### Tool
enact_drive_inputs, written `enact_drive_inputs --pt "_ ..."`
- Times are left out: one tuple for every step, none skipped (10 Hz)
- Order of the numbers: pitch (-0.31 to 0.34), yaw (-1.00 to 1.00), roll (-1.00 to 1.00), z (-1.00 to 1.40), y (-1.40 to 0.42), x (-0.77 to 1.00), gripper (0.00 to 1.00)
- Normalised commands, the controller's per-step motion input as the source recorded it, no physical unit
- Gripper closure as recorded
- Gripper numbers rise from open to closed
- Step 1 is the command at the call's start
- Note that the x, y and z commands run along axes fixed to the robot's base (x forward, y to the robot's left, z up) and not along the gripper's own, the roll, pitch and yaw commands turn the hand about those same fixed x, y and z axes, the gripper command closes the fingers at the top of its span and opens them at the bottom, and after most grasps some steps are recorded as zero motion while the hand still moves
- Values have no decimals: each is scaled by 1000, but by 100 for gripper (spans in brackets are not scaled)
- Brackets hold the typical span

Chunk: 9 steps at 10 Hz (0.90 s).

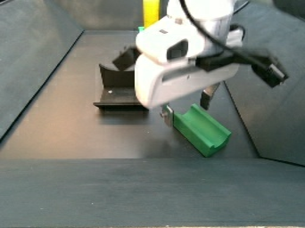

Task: Pick up the arch object. Move up. Place the arch object on the fixture. Regrasp the arch object. Move to above the board. Insert the arch object.
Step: Pick up the arch object.

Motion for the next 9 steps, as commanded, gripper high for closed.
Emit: enact_drive_inputs --pt "0 243 -201 -557 80 0 0" --pt "-114 66 -77 -200 0 -23 0" --pt "0 0 0 -20 0 0 0" --pt "0 0 0 0 0 0 0" --pt "0 0 0 0 0 0 100" --pt "0 0 0 0 0 0 100" --pt "0 0 0 0 0 0 100" --pt "0 0 0 0 0 0 100" --pt "0 0 0 0 0 0 100"
